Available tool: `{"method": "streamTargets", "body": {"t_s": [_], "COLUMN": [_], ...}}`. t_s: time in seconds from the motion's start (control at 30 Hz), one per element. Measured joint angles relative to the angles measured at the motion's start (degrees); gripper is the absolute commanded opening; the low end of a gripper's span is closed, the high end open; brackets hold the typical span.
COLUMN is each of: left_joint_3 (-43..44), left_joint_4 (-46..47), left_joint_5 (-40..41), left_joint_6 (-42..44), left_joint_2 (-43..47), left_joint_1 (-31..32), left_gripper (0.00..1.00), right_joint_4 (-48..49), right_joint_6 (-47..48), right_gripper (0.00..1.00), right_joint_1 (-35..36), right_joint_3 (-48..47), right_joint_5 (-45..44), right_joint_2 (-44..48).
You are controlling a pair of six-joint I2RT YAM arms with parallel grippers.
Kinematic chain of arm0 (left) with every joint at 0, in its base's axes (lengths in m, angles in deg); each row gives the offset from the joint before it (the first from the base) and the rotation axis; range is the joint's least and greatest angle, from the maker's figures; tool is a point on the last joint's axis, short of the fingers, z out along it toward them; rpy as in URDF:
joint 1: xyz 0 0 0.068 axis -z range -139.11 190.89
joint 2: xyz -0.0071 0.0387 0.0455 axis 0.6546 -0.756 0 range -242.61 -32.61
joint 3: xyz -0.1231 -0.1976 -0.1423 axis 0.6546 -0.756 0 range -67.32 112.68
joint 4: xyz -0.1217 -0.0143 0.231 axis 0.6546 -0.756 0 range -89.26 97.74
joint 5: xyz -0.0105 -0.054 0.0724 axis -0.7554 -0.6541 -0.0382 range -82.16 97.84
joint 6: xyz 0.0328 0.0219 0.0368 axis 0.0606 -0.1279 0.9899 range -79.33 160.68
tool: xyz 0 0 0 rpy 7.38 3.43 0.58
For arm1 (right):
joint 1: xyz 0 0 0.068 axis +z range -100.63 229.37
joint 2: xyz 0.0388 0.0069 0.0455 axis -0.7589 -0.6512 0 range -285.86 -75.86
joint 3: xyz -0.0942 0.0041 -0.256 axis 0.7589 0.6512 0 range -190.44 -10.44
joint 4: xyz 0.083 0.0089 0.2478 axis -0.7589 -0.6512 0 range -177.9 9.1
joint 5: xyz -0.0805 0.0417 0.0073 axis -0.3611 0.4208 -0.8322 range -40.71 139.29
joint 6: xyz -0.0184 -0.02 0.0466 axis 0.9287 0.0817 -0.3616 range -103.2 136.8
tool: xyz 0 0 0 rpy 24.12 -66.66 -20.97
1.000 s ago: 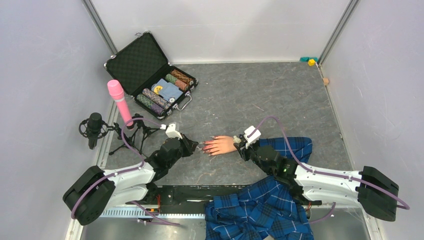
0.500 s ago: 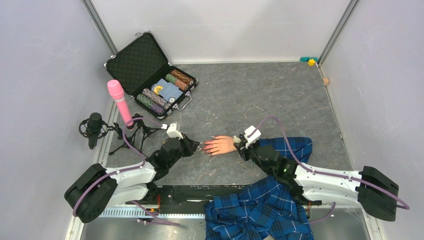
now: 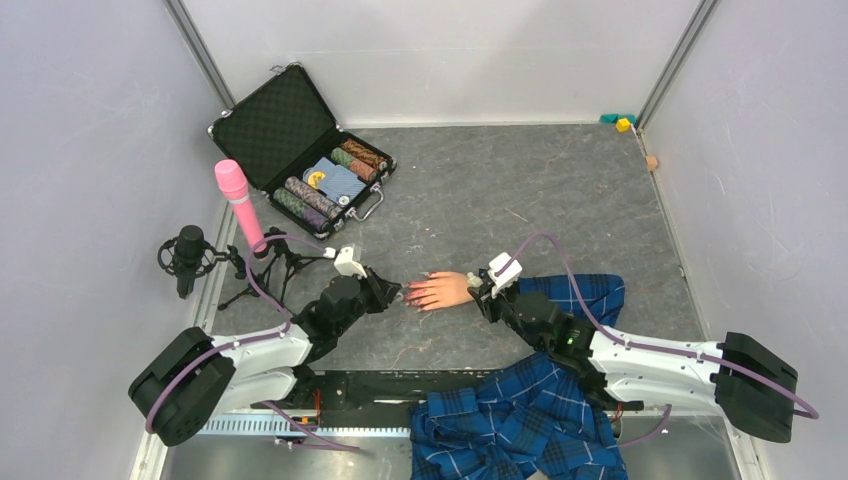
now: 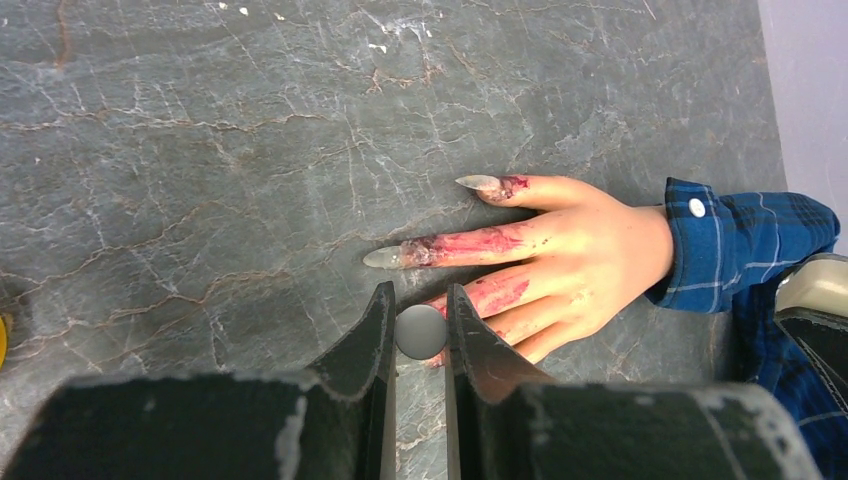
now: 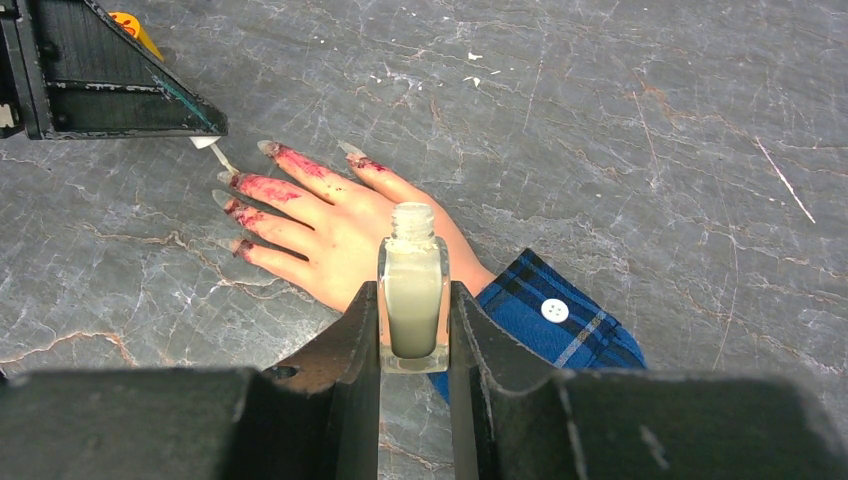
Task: Paint the nails
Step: Paint the nail polish on the nail.
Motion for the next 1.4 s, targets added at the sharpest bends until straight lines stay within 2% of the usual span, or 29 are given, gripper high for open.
{"method": "streamTargets", "body": {"t_s": [0.37, 0.57, 0.9, 1.4], "left_joint_3": [-0.3, -0.3, -0.3, -0.3], "left_joint_4": [1.6, 0.7, -10.9, -11.1], "left_joint_5": [-1.5, -1.6, 3.5, 4.2], "left_joint_6": [0.0, 0.0, 0.0, 0.0], "left_joint_2": [0.3, 4.1, 11.6, 5.1], "left_joint_1": [0.0, 0.0, 0.0, 0.0], "left_gripper": [0.02, 0.02, 0.02, 0.02], "right_joint_4": [0.0, 0.0, 0.0, 0.0], "right_joint_6": [0.0, 0.0, 0.0, 0.0], "right_gripper": [0.00, 0.00, 0.00, 0.00], "right_joint_1": [0.0, 0.0, 0.0, 0.0], "right_joint_3": [0.0, 0.0, 0.1, 0.1], "right_joint_5": [0.0, 0.0, 0.0, 0.0], "right_joint_2": [0.0, 0.1, 0.1, 0.0]}}
